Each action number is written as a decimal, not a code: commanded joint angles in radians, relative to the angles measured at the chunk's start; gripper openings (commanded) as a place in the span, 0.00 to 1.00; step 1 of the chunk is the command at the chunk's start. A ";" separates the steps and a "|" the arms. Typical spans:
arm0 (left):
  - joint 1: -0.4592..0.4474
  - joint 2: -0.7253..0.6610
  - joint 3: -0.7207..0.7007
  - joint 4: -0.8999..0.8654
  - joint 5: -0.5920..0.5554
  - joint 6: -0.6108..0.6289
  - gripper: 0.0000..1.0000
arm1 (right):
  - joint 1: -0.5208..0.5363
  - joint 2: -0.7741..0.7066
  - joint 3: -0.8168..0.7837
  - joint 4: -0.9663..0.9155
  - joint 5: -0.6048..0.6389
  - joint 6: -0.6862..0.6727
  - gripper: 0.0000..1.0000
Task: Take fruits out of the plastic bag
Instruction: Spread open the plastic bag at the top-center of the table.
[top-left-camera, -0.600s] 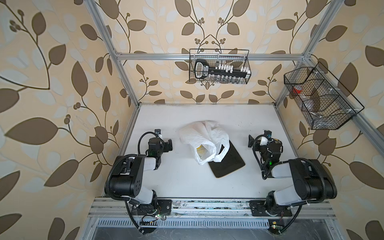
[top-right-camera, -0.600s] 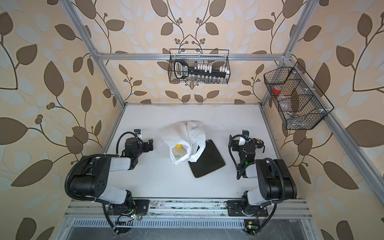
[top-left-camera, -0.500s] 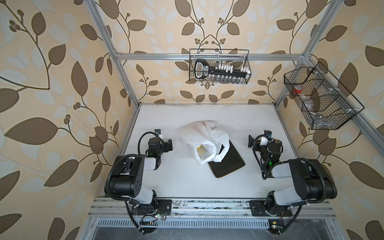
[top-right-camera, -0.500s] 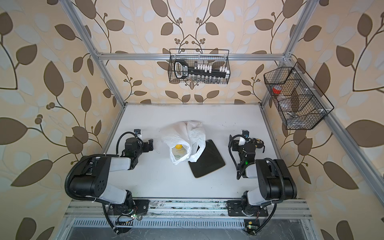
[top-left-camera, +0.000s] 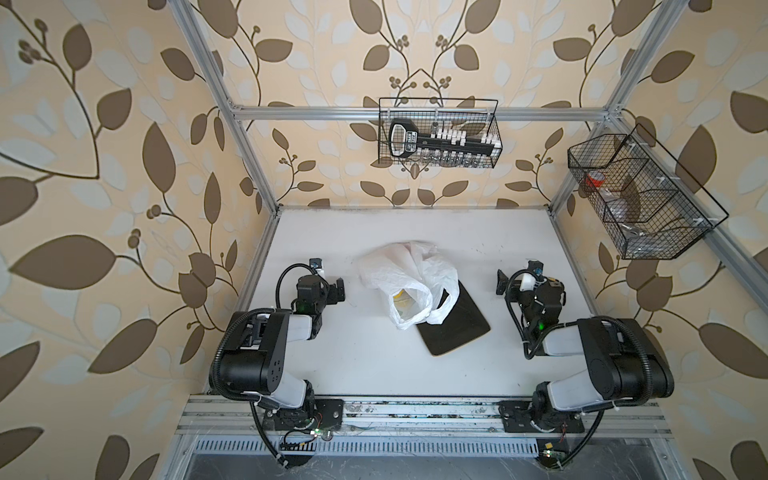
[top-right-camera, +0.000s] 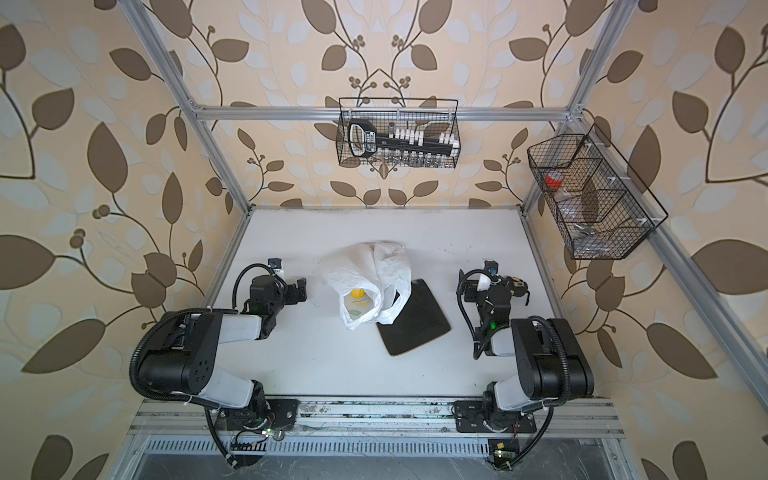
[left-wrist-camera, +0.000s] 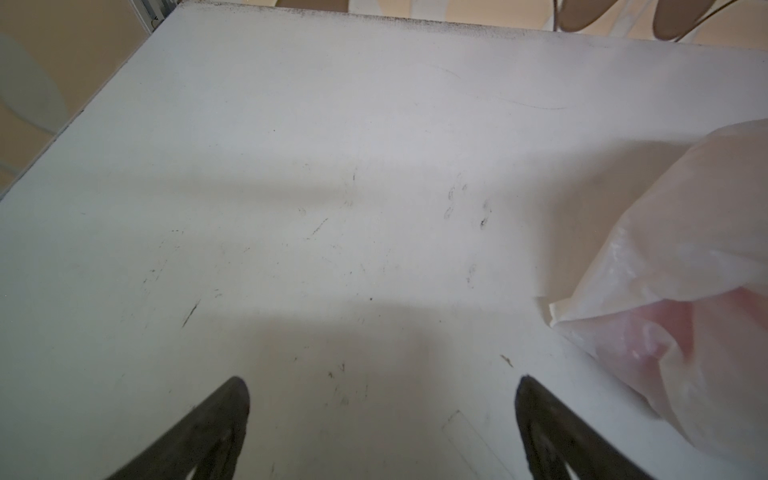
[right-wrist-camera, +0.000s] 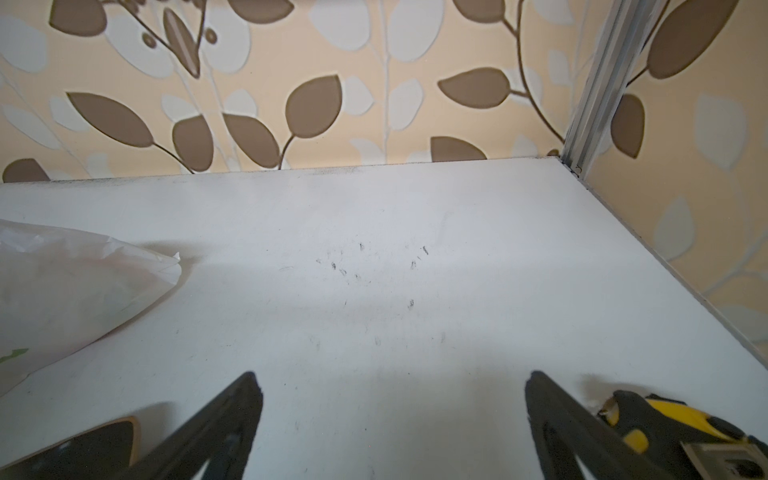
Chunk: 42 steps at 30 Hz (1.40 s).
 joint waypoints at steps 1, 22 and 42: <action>0.006 -0.008 0.021 0.028 0.024 0.009 0.99 | -0.004 0.000 0.003 0.007 -0.017 -0.004 0.99; -0.003 -0.555 0.316 -0.660 0.165 -0.349 0.99 | -0.003 -0.526 0.175 -0.724 0.197 0.548 0.99; -0.704 -0.687 0.703 -1.396 0.364 -0.279 0.99 | 0.141 -0.875 0.377 -1.338 -0.650 0.654 0.99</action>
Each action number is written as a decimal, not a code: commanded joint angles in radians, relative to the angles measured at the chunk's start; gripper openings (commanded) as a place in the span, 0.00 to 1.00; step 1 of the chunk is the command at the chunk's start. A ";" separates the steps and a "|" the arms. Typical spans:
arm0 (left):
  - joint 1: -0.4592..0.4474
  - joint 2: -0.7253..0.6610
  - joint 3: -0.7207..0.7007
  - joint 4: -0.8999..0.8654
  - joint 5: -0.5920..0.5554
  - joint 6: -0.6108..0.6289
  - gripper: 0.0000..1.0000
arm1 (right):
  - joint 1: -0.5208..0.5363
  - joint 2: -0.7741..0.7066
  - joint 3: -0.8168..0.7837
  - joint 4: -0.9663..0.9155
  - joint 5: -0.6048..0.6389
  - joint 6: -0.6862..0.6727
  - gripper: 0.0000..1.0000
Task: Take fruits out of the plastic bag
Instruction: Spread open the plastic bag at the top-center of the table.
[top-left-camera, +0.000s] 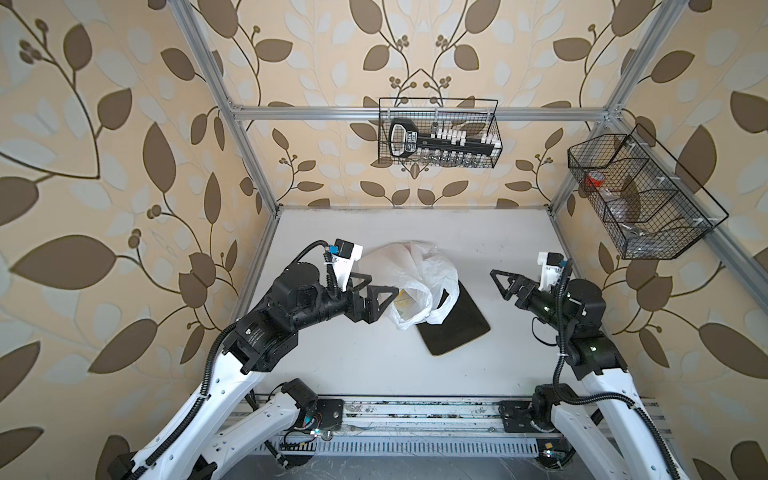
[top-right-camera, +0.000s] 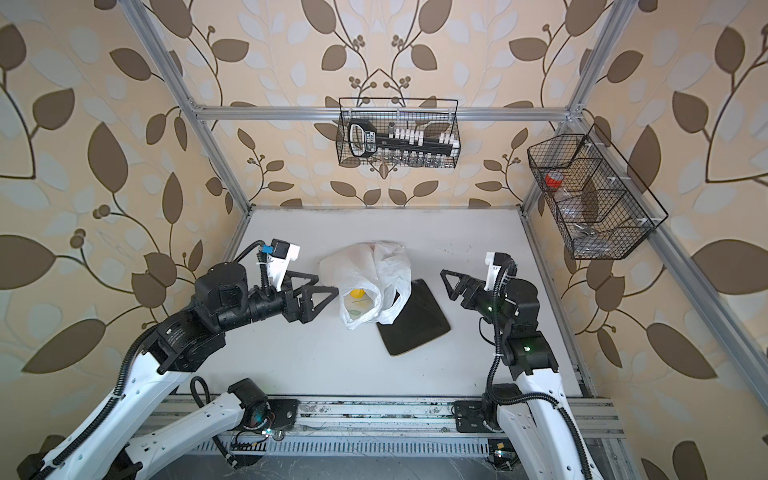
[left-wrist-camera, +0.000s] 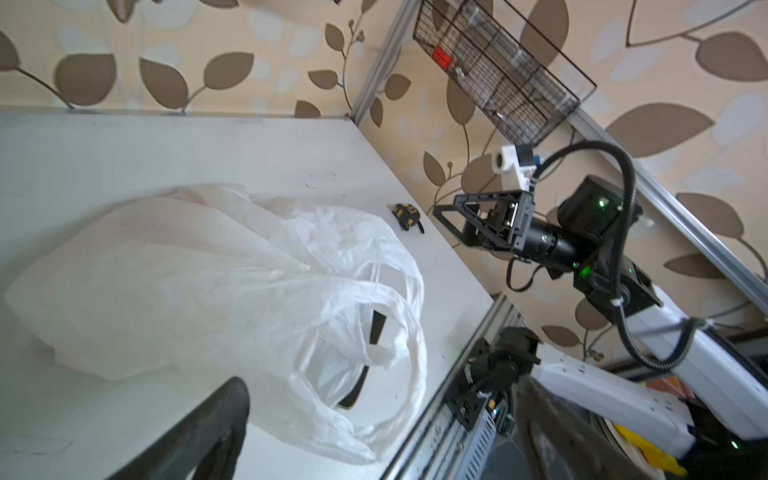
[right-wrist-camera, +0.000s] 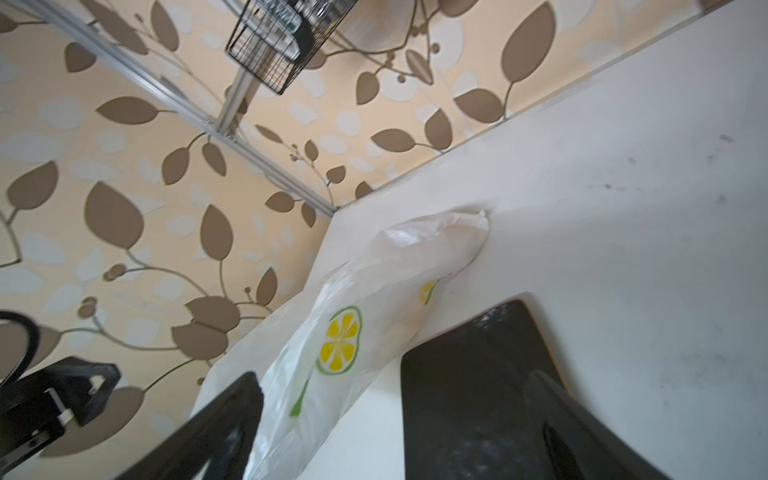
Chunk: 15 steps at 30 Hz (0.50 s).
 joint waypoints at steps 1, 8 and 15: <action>-0.119 0.061 0.033 -0.184 -0.036 0.081 0.99 | 0.063 -0.005 0.046 -0.068 -0.155 0.040 0.99; -0.346 0.250 0.120 -0.260 -0.264 0.206 0.99 | 0.316 0.057 0.076 -0.036 -0.056 0.083 0.97; -0.402 0.358 0.200 -0.275 -0.411 0.277 0.96 | 0.530 0.144 0.061 0.027 0.109 0.132 0.88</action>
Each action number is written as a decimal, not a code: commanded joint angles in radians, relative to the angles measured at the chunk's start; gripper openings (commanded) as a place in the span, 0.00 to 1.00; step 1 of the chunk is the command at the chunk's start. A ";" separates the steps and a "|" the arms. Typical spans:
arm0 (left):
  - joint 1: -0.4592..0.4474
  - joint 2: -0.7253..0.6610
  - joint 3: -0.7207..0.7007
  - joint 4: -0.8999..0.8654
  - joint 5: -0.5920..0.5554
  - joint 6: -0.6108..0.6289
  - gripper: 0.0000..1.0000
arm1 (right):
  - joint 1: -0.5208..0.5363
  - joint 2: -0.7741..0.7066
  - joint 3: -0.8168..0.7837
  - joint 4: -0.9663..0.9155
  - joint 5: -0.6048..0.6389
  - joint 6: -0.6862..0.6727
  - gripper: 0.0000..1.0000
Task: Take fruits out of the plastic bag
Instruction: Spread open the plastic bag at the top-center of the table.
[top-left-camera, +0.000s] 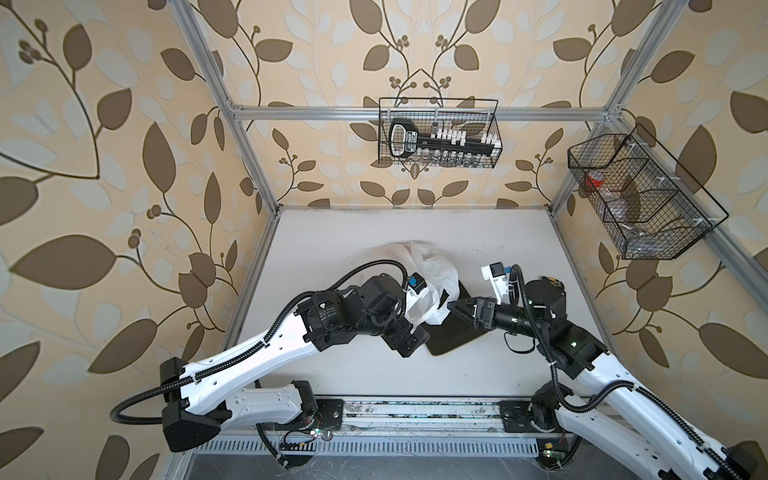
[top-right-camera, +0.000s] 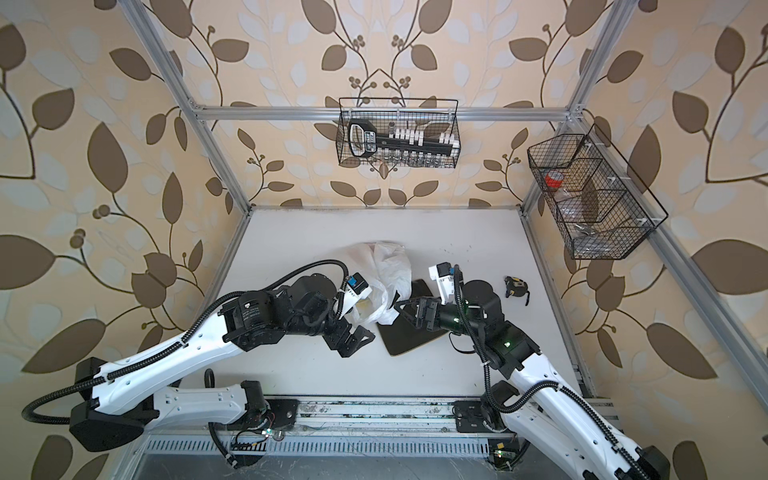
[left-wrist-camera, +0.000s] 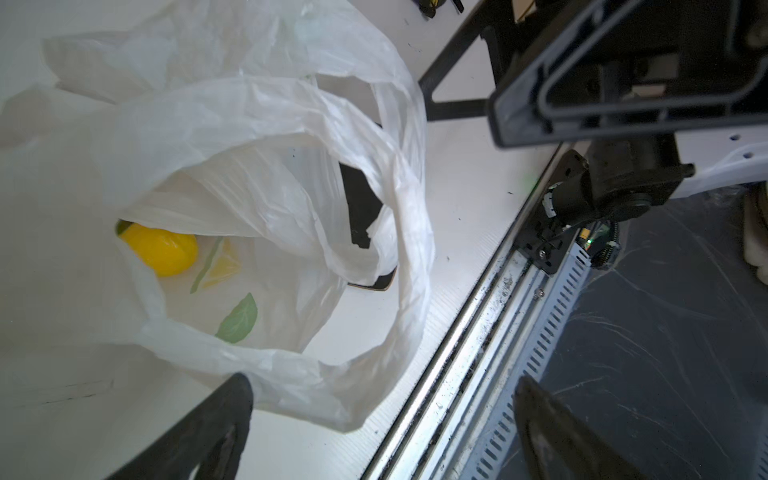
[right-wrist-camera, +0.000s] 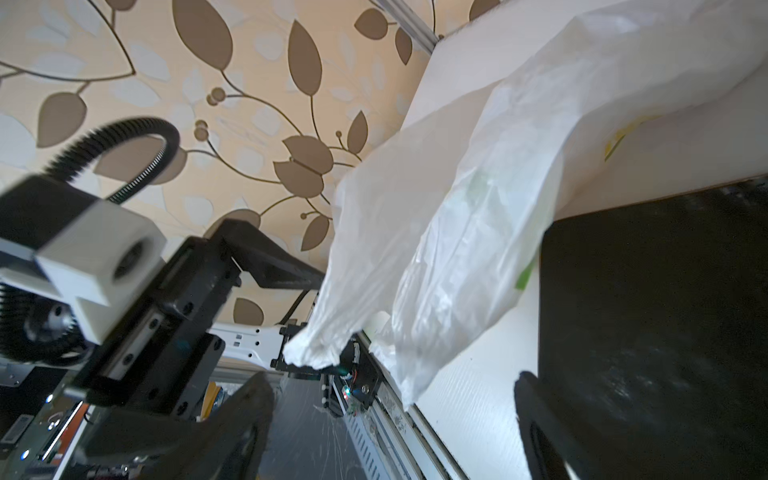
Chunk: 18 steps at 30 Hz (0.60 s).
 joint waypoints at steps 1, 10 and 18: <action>-0.015 0.028 0.068 -0.032 -0.118 0.071 0.96 | 0.061 0.031 0.011 0.047 0.111 0.038 0.87; -0.030 0.152 0.143 -0.065 -0.228 0.090 0.79 | 0.090 0.111 0.037 0.073 0.201 0.061 0.46; -0.031 0.149 0.150 -0.102 -0.470 0.029 0.30 | 0.090 0.103 0.049 0.032 0.340 0.097 0.08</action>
